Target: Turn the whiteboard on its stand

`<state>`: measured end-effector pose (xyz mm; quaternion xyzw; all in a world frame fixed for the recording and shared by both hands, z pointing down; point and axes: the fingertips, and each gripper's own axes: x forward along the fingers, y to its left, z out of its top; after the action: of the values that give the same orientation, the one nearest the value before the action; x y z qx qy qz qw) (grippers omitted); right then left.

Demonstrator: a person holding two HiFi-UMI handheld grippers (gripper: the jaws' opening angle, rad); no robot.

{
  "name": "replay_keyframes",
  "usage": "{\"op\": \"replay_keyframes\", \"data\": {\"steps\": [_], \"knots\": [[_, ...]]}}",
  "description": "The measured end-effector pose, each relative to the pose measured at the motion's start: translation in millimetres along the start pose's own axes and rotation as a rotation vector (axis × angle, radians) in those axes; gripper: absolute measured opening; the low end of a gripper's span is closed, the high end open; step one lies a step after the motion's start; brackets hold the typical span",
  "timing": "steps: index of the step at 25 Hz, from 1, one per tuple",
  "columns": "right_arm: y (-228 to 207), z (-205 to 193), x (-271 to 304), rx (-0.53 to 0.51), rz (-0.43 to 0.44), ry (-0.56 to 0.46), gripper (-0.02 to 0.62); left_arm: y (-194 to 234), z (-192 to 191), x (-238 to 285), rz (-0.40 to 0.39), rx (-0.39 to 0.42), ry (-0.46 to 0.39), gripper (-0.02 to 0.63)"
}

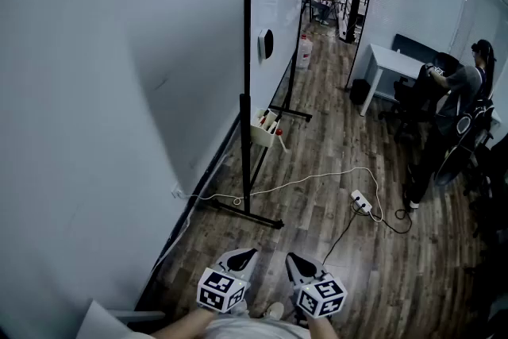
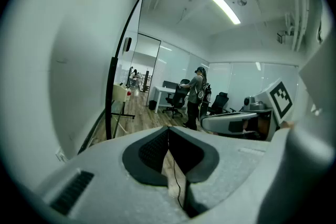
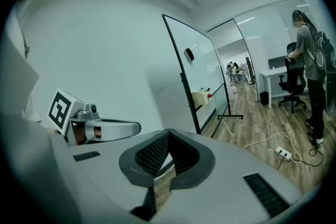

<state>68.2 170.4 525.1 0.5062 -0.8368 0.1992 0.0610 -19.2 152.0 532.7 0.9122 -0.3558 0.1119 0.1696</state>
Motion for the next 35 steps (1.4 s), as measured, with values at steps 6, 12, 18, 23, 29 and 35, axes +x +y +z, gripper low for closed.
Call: {"op": "replay_keyframes", "data": {"steps": [6, 12, 18, 23, 29, 35], "knots": [[18, 1, 11, 0.000, 0.043, 0.013, -0.005, 10, -3, -6, -0.006, 0.003, 0.010, 0.011], [27, 2, 22, -0.016, 0.028, 0.017, -0.005, 23, -1, -12, -0.021, -0.007, 0.009, 0.011], [41, 2, 31, -0.021, 0.019, 0.004, -0.005, 37, -1, -26, -0.032, 0.012, 0.008, 0.011], [58, 2, 39, -0.018, 0.071, -0.010, -0.005, 51, -1, -31, -0.040, 0.013, 0.007, 0.011], [56, 2, 57, -0.034, 0.091, -0.003, -0.005, 58, 3, -19, -0.062, 0.011, -0.002, 0.011], [29, 13, 86, -0.037, 0.097, -0.013, -0.005, 77, 15, 10, -0.040, 0.017, -0.006, 0.011]]}}
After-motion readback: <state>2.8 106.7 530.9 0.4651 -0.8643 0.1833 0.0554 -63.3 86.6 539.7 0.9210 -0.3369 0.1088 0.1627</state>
